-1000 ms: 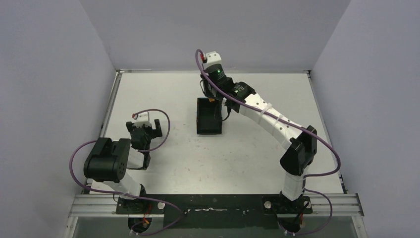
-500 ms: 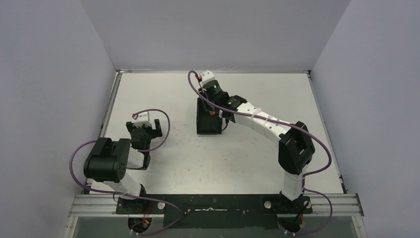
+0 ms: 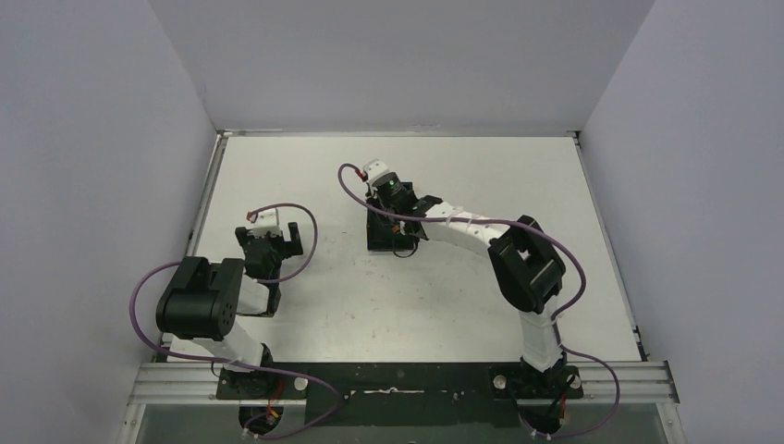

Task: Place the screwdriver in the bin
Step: Place the screwdriver in the bin.

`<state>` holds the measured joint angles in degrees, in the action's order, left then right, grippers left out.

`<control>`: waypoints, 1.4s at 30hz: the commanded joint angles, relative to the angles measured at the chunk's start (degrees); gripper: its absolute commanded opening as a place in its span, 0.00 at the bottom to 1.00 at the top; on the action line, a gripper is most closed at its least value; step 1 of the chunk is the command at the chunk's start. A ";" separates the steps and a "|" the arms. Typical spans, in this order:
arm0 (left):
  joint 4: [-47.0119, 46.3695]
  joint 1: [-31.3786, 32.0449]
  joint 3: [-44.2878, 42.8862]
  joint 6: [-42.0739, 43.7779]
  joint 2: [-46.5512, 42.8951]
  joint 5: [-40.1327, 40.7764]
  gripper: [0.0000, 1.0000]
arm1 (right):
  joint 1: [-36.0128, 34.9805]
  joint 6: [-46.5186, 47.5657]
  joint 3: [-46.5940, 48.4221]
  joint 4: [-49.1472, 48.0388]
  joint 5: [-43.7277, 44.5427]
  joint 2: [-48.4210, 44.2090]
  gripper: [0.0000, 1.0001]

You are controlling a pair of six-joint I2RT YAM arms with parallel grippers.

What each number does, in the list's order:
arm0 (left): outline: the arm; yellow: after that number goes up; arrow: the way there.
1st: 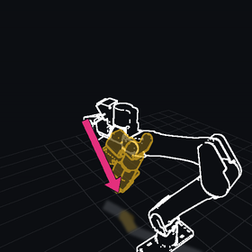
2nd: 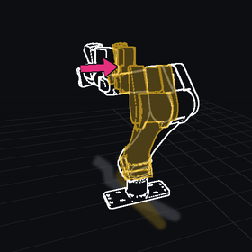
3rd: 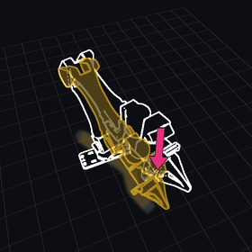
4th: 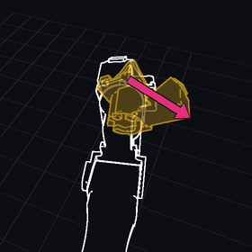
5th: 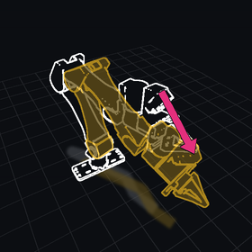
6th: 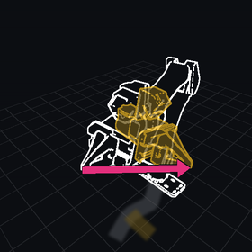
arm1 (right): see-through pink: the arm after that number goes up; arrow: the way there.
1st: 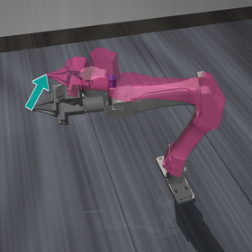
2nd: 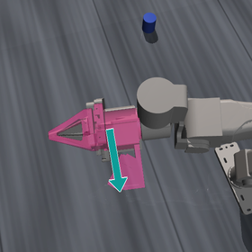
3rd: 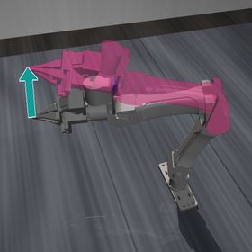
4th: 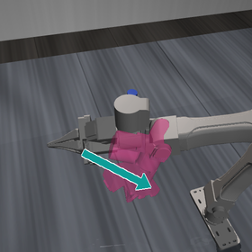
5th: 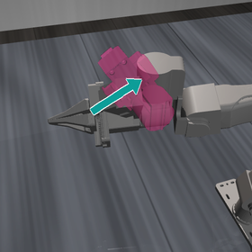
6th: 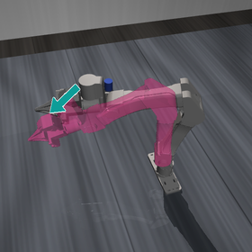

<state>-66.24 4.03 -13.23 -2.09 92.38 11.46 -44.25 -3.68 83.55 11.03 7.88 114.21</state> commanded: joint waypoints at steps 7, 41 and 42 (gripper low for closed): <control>-3.03 0.10 -1.36 0.39 -0.08 -0.65 0.97 | 0.56 2.45 -1.42 -4.88 1.06 1.82 0.00; -3.07 0.10 -1.36 0.40 -0.07 -0.65 0.97 | 1.14 -1.31 0.69 -2.02 3.19 -9.04 0.42; -3.03 0.10 -1.36 0.39 -0.06 -0.65 0.97 | 1.08 -1.43 1.00 -1.63 3.33 -9.40 0.43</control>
<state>-66.24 4.03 -13.23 -2.09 92.40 11.46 -43.48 -3.70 81.43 9.08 9.41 109.14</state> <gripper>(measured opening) 0.971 0.424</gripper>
